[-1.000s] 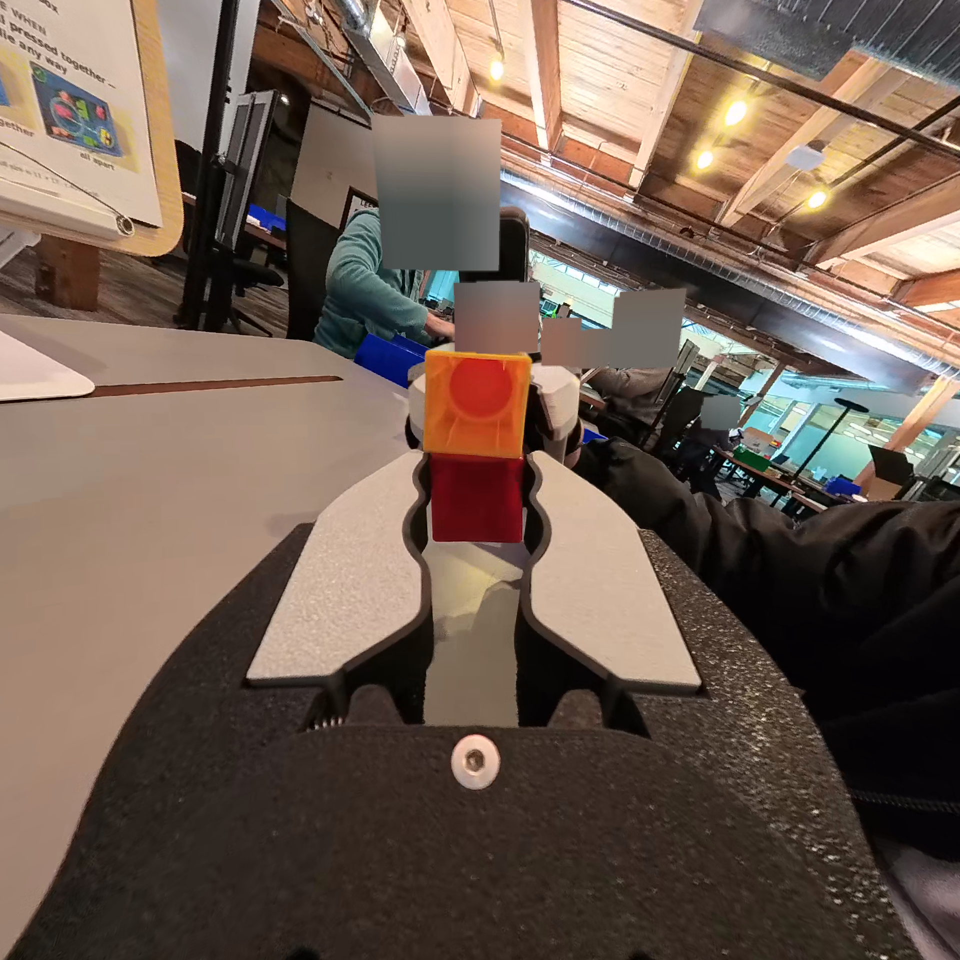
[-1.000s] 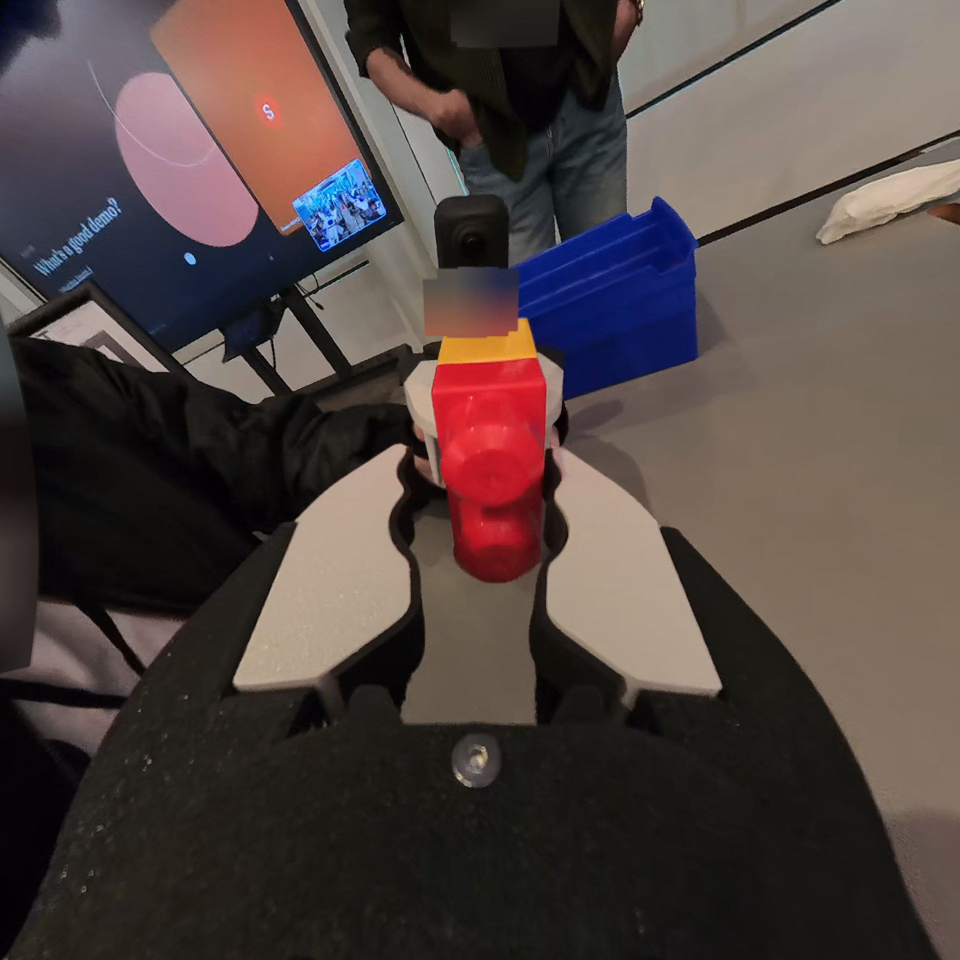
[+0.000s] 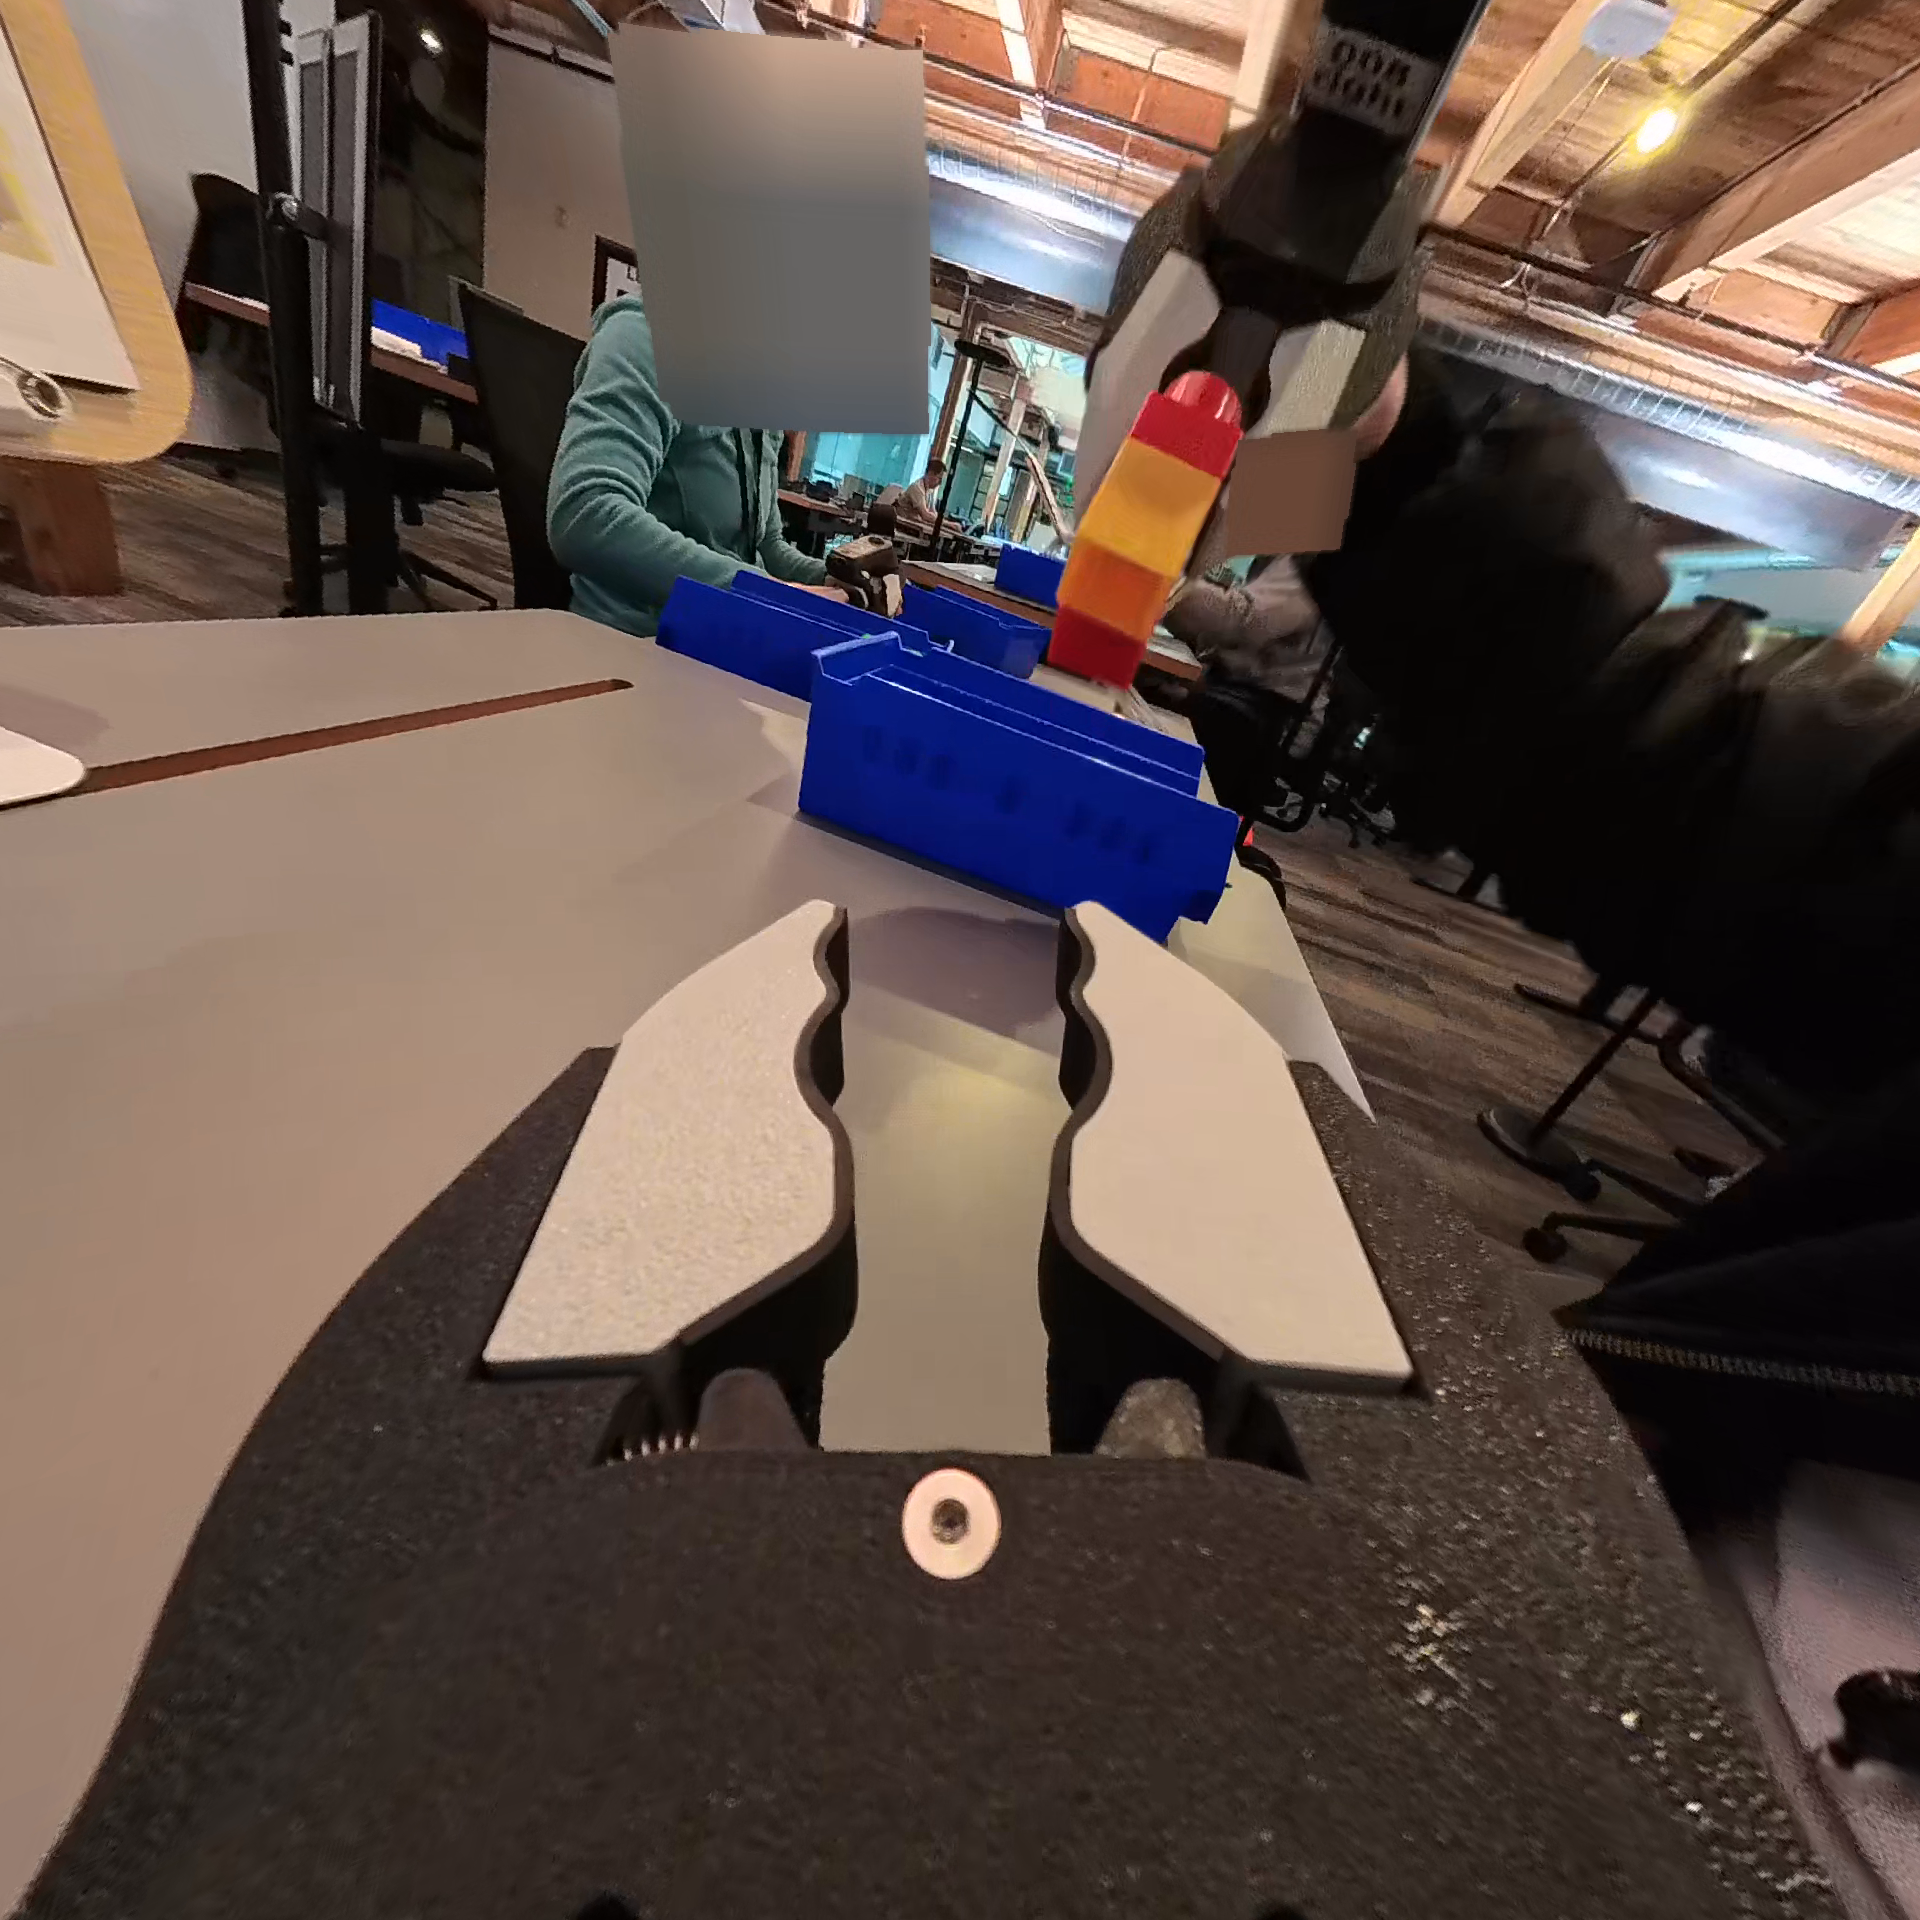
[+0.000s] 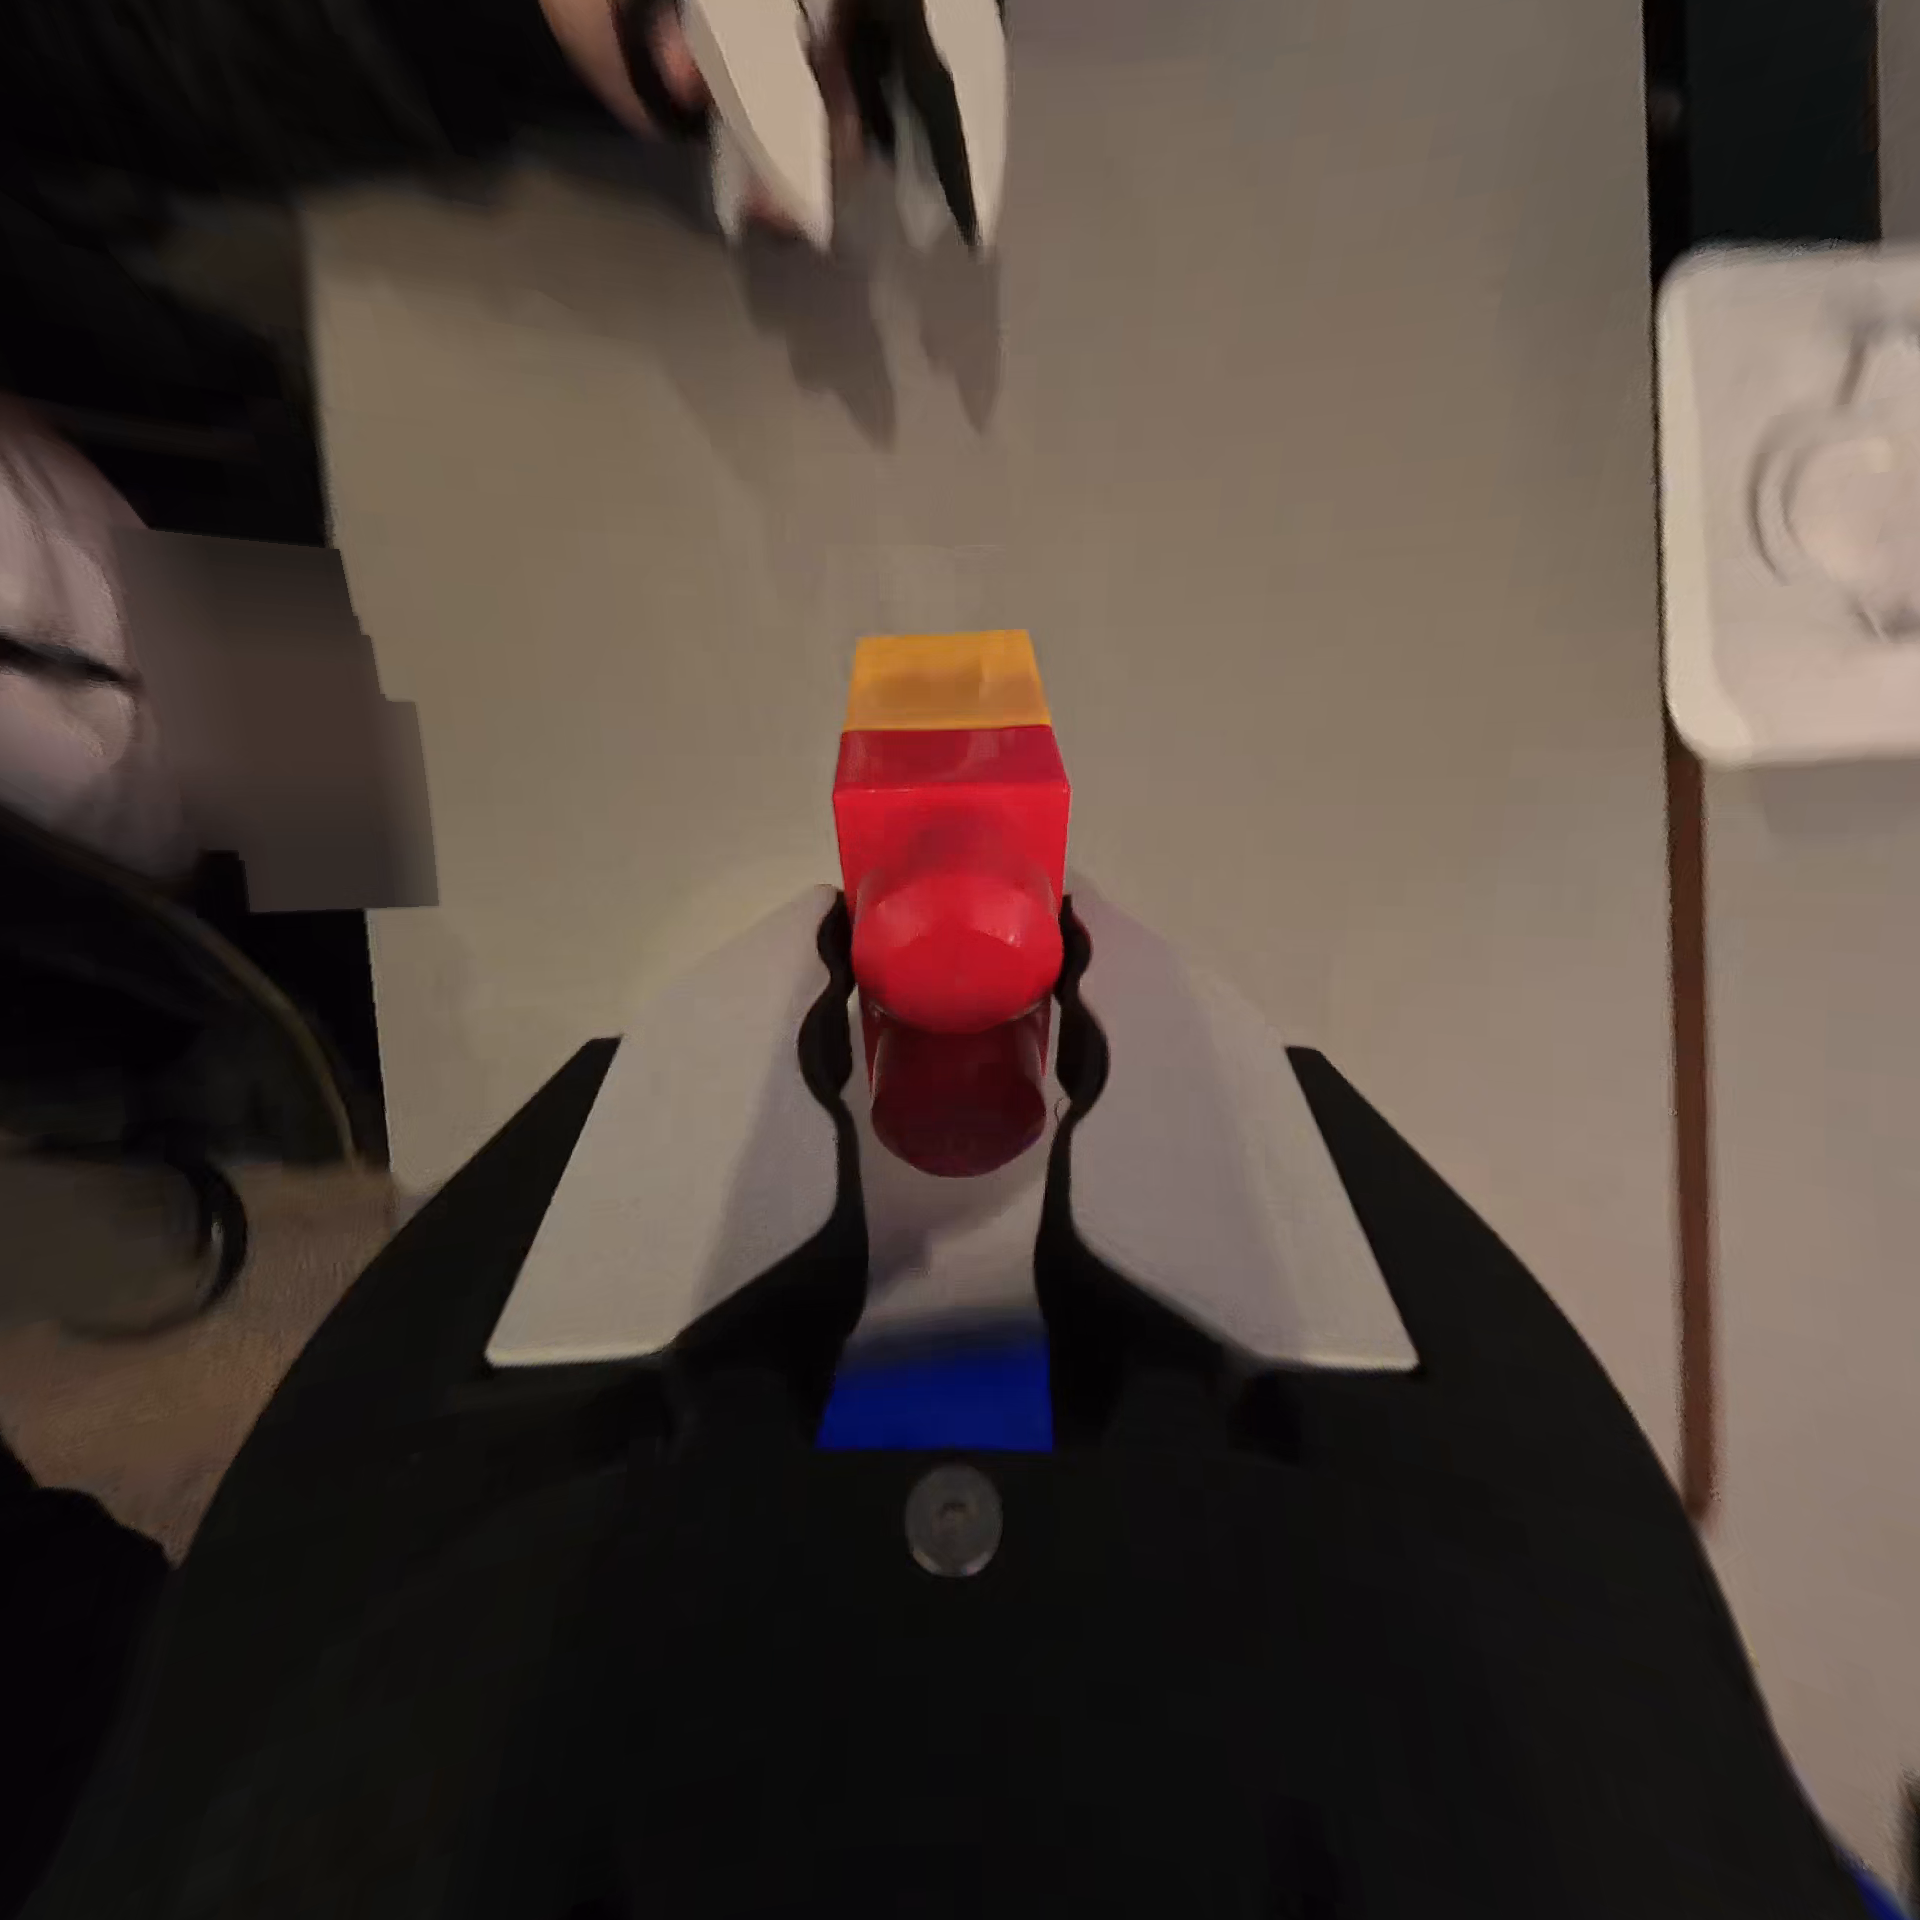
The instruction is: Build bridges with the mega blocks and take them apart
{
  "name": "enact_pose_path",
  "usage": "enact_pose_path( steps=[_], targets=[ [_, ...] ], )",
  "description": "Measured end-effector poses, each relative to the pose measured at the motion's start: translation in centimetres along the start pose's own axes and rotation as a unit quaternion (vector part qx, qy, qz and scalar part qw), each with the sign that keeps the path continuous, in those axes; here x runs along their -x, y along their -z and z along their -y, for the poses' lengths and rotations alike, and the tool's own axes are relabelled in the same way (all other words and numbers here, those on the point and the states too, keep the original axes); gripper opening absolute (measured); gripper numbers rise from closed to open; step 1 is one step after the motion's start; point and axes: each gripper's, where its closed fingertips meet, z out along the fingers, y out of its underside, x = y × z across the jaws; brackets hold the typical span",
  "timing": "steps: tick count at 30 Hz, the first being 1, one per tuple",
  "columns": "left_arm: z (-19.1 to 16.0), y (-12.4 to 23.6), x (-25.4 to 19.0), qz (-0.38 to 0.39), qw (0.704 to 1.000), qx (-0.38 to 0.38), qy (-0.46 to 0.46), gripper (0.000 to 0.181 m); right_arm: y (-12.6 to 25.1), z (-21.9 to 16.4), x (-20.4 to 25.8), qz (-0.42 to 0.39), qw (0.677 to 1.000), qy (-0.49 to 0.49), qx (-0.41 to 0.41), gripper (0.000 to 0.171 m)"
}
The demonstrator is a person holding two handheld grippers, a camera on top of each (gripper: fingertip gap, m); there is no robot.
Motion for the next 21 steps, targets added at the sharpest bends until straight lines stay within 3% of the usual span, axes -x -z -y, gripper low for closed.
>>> enact_pose_path(
  steps=[6, 10, 15, 21],
  targets=[
    [-1.0, -0.8, -0.4, -0.006, 1.0, 0.015, -0.007, 0.037, 9.5, -11.1, -1.2, -0.054, 0.981, -0.076, 0.173, 0.036],
    [-1.2, -1.2, -0.6, 0.0, 1.0, 0.02, 0.005, 0.036, 11.9, -18.8, -2.9, -0.069, 0.965, -0.097, 0.236, 0.036],
    [-0.7, -0.7, -0.5, 0.053, 0.998, 0.015, -0.012, 0.035, 8.8, -26.7, -5.5, -0.035, 0.956, -0.087, 0.279, 0.036],
    [-0.1, 0.7, 0.6, 0.114, 0.993, 0.024, -0.026, 0.035, 3.2, -29.9, -8.3, 0.015, 0.959, -0.047, 0.28, 0.036]
  ],
)
